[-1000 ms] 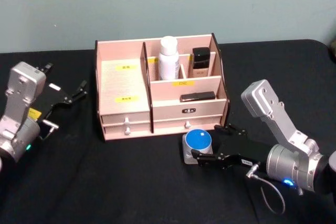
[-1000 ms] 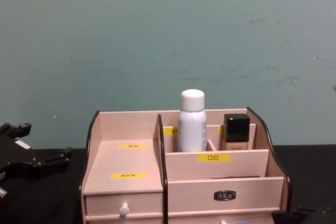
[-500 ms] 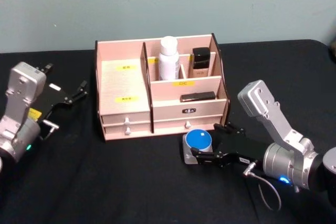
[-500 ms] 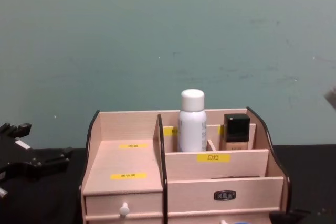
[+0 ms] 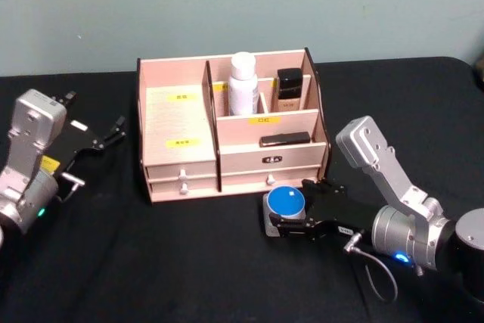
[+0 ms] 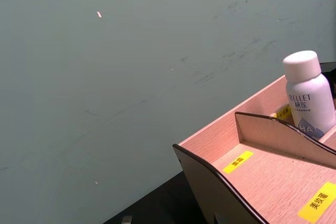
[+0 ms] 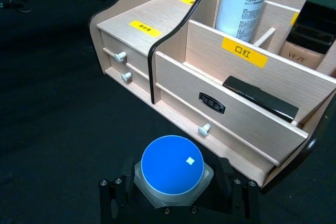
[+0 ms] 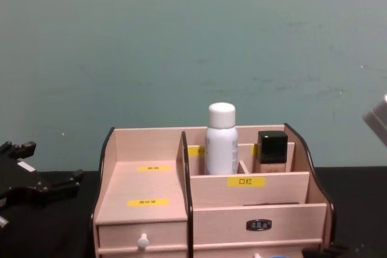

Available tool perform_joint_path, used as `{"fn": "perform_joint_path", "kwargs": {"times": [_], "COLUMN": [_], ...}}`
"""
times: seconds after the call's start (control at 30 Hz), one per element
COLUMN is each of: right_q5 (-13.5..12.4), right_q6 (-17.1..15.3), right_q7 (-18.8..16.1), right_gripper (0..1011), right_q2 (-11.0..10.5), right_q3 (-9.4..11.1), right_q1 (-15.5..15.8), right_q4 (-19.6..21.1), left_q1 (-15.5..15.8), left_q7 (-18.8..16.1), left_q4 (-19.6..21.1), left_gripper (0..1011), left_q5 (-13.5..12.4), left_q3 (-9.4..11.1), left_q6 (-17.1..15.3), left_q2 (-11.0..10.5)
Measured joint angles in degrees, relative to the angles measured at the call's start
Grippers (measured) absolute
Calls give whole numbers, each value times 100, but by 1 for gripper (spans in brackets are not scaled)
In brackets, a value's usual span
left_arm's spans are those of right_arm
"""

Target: Pick up the facial cleanser and watermelon frost from the table and place them into the tiered storage box.

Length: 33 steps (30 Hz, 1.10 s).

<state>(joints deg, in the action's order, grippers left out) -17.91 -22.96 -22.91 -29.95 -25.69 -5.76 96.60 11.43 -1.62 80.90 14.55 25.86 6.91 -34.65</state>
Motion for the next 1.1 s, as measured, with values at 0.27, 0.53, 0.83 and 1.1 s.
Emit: {"fn": "perform_joint_path", "kwargs": {"times": [0.27,0.53,0.83,1.1], "right_q5": [22,33,85,81], "right_q6": [36,104,120,121], "right_q7": [-53,-117,-137,-134], "right_gripper": [1003,1003,1003,985], "right_q2": [64,109,120,118], "right_q3": [-29,-79,-129,-122], "right_q1": [-57,-109,-155,-147], "right_q4": [-116,-220,-298,-286], "left_q1": [0,0,0,0], "left_q7": [0,0,0,0], "left_q4": [0,0,0,0], "left_gripper": [1009,1010,1010,1010], "left_q5": [0,0,0,0], "left_q3": [0,0,0,0], "left_q6": [0,0,0,0], "left_q2": [0,0,0,0]}}
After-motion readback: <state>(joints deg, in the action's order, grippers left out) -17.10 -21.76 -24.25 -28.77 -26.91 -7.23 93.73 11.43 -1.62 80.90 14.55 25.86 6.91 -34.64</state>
